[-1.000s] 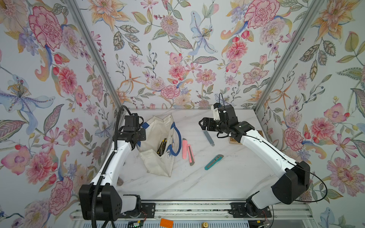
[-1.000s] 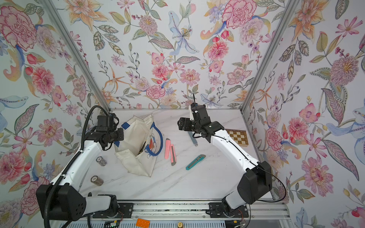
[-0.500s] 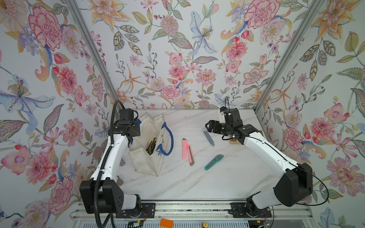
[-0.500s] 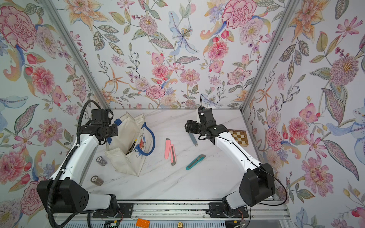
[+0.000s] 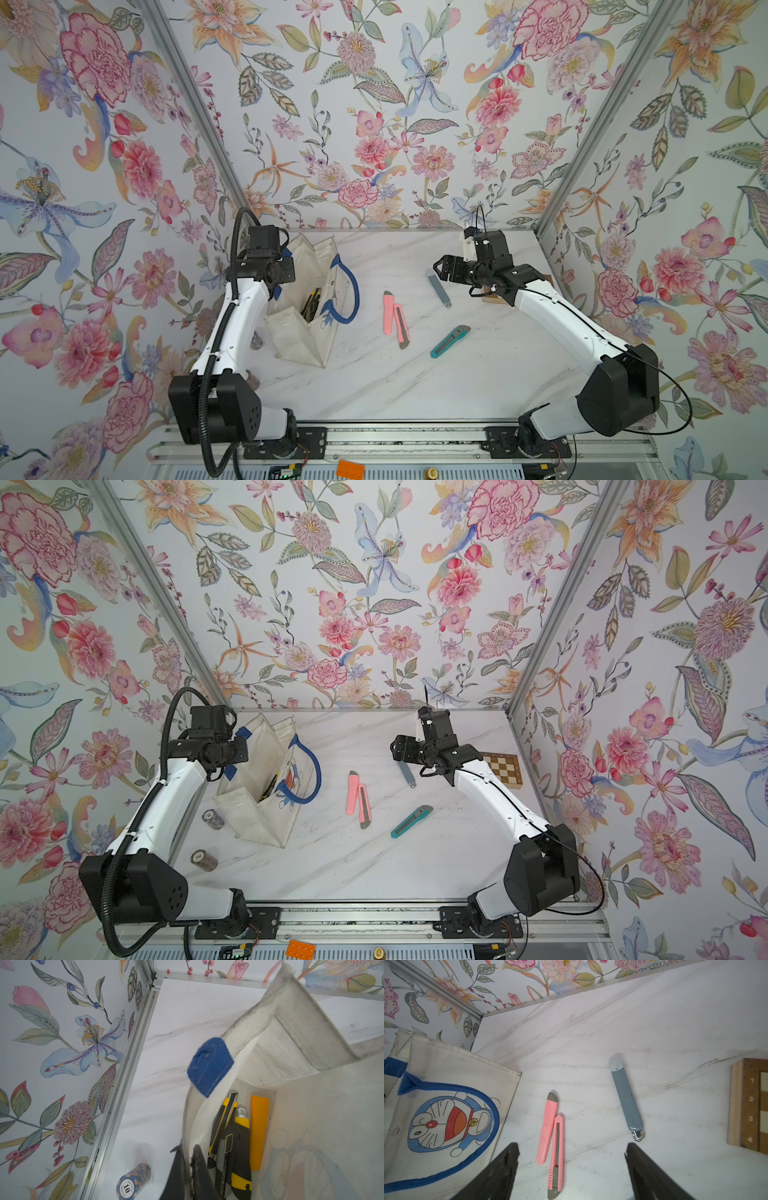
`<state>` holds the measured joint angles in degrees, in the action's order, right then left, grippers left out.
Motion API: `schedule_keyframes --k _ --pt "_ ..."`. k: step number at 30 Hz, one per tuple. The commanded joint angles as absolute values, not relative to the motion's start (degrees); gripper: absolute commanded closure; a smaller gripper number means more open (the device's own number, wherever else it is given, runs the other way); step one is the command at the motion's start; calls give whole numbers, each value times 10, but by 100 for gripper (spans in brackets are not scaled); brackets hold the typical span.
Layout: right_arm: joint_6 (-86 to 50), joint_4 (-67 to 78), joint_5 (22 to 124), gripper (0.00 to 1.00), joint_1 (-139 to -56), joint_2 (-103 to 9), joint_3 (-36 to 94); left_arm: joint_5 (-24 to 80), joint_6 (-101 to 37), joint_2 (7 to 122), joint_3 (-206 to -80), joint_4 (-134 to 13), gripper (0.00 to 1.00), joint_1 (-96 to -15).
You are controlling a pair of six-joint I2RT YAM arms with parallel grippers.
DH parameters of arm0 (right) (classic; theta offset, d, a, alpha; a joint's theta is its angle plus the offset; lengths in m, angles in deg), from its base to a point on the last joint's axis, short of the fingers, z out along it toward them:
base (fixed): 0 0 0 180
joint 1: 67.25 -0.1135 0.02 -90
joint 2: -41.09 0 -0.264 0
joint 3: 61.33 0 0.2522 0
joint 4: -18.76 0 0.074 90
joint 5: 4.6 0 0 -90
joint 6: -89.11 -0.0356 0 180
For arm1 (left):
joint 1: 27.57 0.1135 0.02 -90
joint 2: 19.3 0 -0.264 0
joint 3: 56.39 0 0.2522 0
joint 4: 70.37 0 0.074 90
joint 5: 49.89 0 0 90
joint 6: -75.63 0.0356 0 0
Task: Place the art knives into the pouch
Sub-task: Move the pouch at the center of the board, then adjust the pouch at the center of the board.
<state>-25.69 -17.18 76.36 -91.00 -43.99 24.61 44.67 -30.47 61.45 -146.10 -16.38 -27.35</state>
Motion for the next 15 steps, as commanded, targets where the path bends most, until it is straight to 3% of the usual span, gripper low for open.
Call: schedule_keyframes --k 1,15 --pt "-225 -191 781 19 -905 -480 247 412 -324 619 -1424 -187 100 -305" --pt "-216 -215 803 23 -905 -635 317 337 -386 595 -1366 -255 100 -430"
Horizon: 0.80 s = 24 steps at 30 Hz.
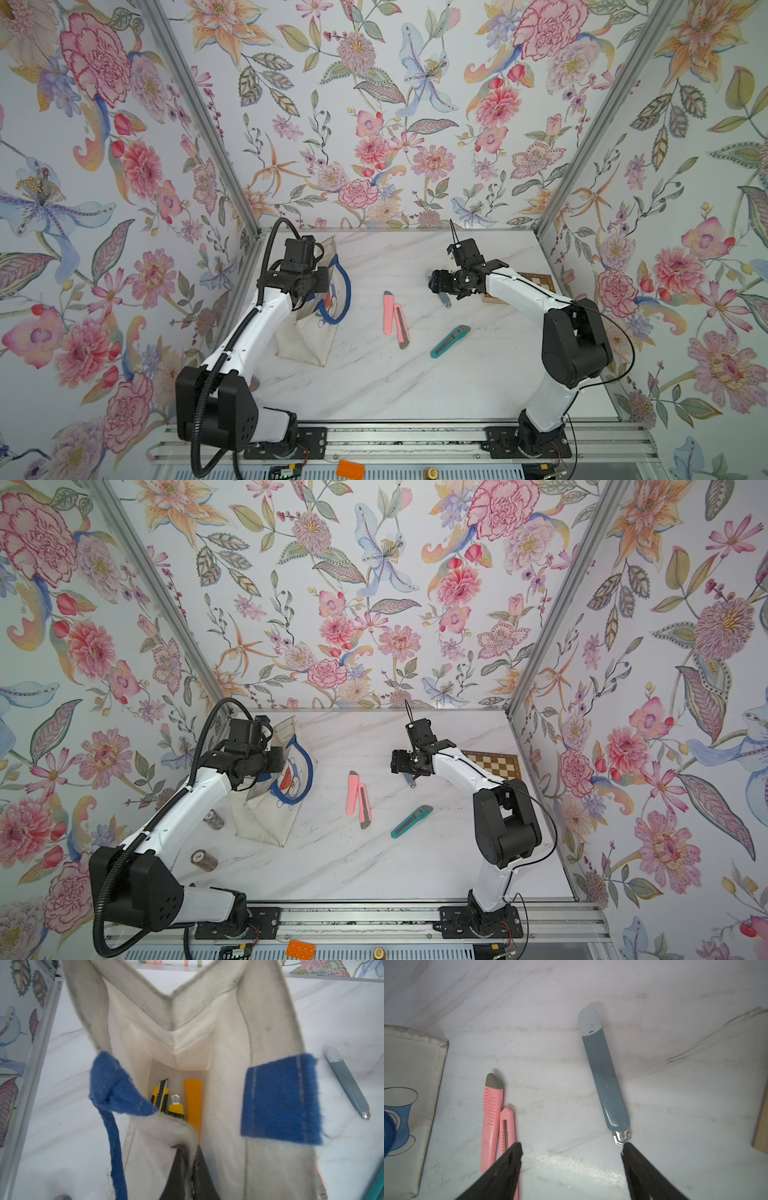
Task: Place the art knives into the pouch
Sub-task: Adjust the pouch at the center of the board.
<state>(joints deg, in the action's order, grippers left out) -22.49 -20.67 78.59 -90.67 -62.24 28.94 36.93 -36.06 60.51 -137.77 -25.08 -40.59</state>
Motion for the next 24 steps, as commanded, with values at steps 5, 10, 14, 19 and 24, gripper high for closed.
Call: schedule_keyframes --k 5,10,14,19,24 --pt "-217 -219 814 24 -906 -669 338 320 -400 601 -1377 -263 100 -471" --pt "-216 -219 841 26 -901 -698 350 299 -422 595 -1366 -282 100 -491" --pt "-212 -219 838 27 -898 -723 362 236 -450 582 -1343 -335 100 -500" --pt "-204 -219 844 29 -897 -752 374 354 -403 592 -1393 -267 100 -497" --pt "-199 -220 849 32 -898 -767 374 373 -375 604 -1429 -238 100 -447"
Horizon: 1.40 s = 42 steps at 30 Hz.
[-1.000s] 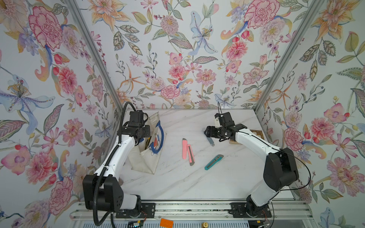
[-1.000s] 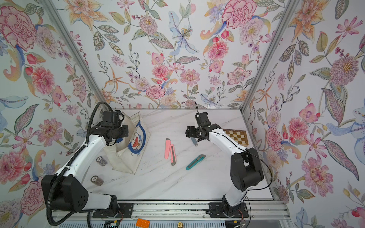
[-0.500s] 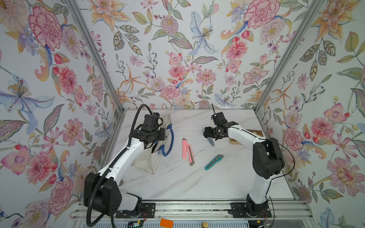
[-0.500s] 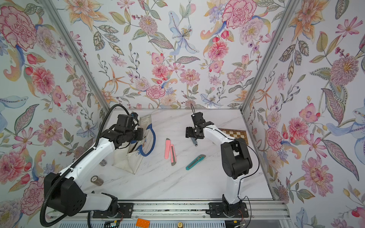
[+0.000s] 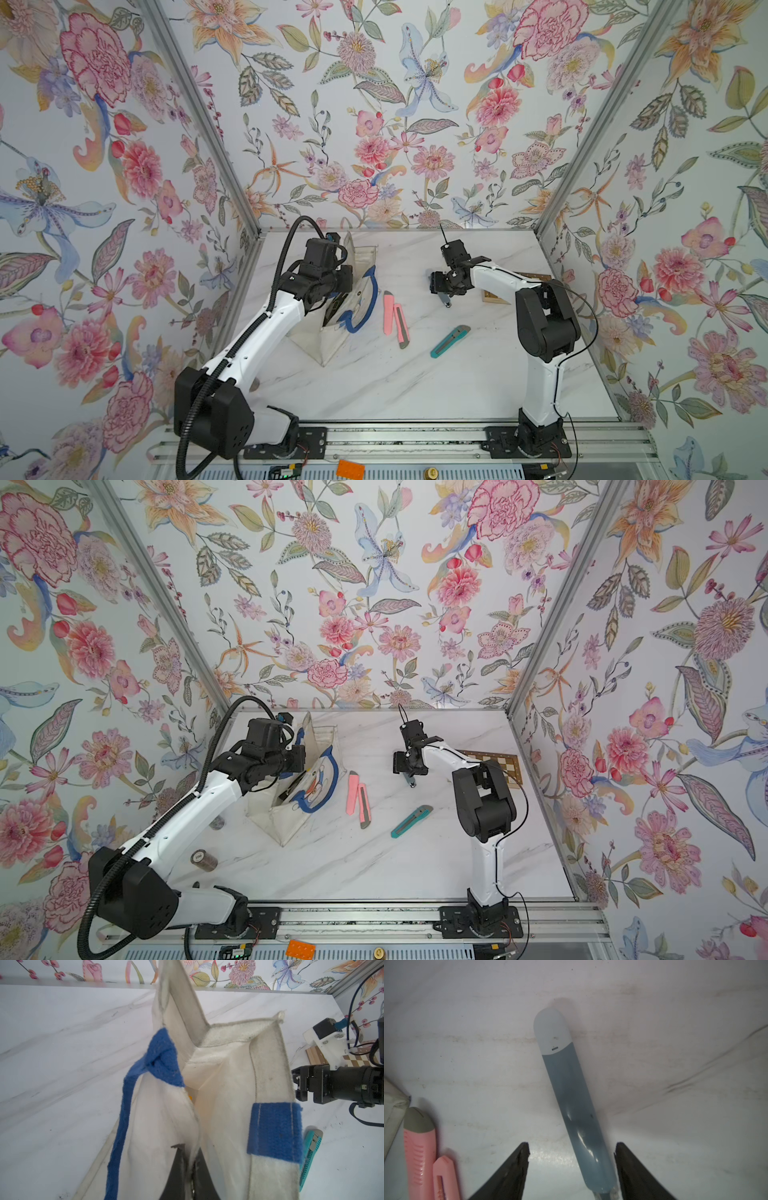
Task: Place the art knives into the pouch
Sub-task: Adjust the pouch at the center of the board, then pick up the utility knife at the center of the board.
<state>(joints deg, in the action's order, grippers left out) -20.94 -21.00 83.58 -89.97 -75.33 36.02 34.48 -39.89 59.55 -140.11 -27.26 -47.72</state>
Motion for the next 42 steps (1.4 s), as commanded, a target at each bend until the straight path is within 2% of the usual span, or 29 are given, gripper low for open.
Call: schedule_keyframes --k 1,8,14,19,24,27,32,34,36,42 --pt "-198 -220 850 33 -898 -769 373 372 -371 606 -1435 -235 100 -437" --pt "-193 -222 869 35 -901 -785 373 396 -348 621 -1461 -219 100 -388" --pt "-193 -226 883 45 -905 -797 375 384 -337 635 -1468 -208 100 -382" --pt "-189 -236 896 49 -912 -809 384 370 -339 621 -1461 -212 100 -381" --pt "-176 -251 924 59 -928 -819 403 371 -334 596 -1462 -207 48 -381" --pt "-175 -261 919 63 -931 -828 420 368 -332 580 -1462 -207 26 -381" --pt "-175 -264 920 67 -934 -830 431 354 -325 565 -1469 -193 6 -381" --pt "-176 -263 918 68 -934 -832 433 356 -325 557 -1467 -192 2 -381" --pt "-180 -264 915 71 -934 -832 433 359 -331 548 -1459 -195 1 -382" --pt "-189 -264 906 72 -937 -821 427 337 -335 536 -1447 -196 1 -382"
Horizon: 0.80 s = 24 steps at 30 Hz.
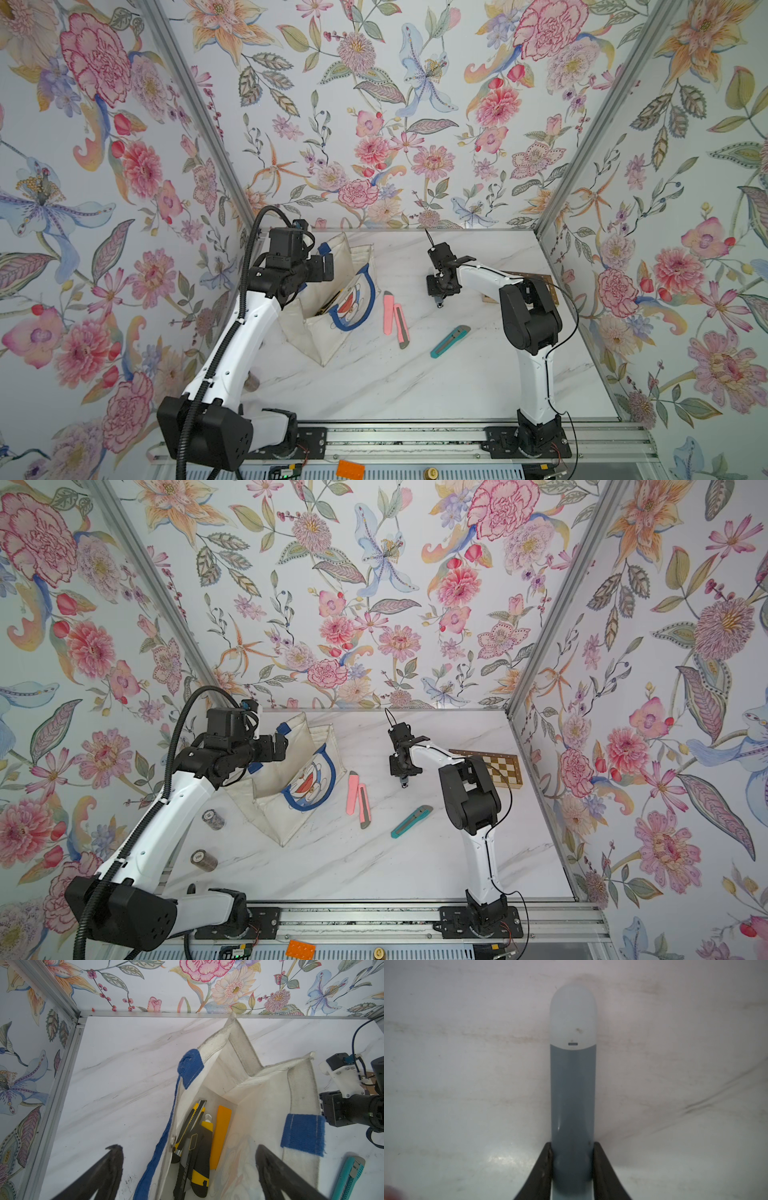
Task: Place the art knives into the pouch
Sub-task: Pick up the utility knife at the center of the board.
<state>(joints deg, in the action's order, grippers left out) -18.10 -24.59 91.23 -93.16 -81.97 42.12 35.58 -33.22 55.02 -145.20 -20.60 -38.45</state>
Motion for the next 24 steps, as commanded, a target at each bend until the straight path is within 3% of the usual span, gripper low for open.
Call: schedule_keyframes --k 1,24 --pt "-189 -263 906 72 -938 -818 426 335 -334 533 -1446 -196 1 -381" --pt "-239 -236 832 79 -940 -728 410 223 -353 512 -1433 -256 1 -382"
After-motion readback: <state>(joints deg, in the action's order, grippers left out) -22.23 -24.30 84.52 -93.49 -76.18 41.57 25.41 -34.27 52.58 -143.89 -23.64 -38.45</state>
